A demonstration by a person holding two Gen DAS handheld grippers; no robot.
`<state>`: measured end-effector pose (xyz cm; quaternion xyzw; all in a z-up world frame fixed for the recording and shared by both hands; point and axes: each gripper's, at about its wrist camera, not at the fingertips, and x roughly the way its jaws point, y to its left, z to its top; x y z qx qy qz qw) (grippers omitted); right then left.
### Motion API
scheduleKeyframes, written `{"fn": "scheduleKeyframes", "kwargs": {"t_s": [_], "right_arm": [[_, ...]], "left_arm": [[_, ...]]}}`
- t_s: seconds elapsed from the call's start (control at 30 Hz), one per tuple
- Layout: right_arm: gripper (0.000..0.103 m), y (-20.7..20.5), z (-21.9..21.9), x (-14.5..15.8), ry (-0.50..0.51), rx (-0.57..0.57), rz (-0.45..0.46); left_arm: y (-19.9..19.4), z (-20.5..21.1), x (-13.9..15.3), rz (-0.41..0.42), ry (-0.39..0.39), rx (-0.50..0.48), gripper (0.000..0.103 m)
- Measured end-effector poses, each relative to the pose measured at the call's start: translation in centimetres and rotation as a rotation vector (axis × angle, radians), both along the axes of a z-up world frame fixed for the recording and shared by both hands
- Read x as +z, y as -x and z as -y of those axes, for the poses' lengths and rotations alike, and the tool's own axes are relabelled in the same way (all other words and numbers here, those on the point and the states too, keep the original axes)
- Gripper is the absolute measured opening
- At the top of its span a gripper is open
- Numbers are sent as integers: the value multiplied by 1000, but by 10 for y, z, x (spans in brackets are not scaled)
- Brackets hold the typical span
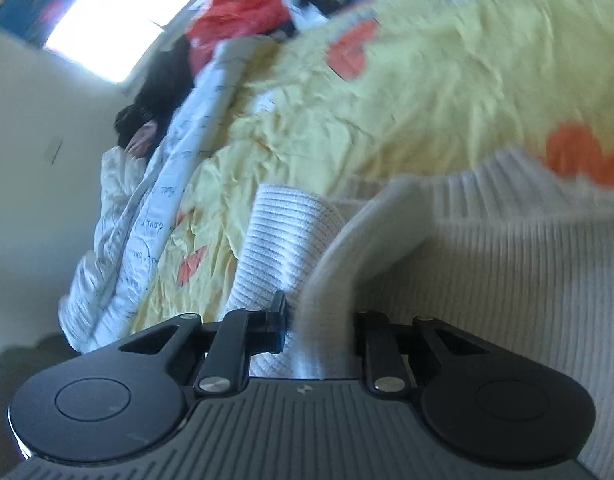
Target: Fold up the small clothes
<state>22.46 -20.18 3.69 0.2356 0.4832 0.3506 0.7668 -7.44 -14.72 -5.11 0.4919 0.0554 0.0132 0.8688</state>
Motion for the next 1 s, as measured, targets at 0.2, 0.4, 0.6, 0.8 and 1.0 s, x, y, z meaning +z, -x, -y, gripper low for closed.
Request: {"fn": "scheduleKeyframes", "kwargs": {"t_s": [0.2, 0.4, 0.6, 0.8, 1.0], "right_arm": [[22, 13, 54, 39, -43, 10, 123], [22, 31, 154, 62, 31, -70, 178], [31, 44, 213, 2, 122, -220, 58], [58, 70, 254, -4, -119, -495, 75], [59, 80, 236, 30, -101, -367, 177]], "left_arm": [[12, 30, 26, 46, 19, -94, 28], [20, 103, 34, 13, 50, -289, 28], [18, 153, -7, -109, -23, -388, 29], [47, 120, 9, -24, 4, -436, 75], [88, 44, 26, 13, 79, -424, 99]]}}
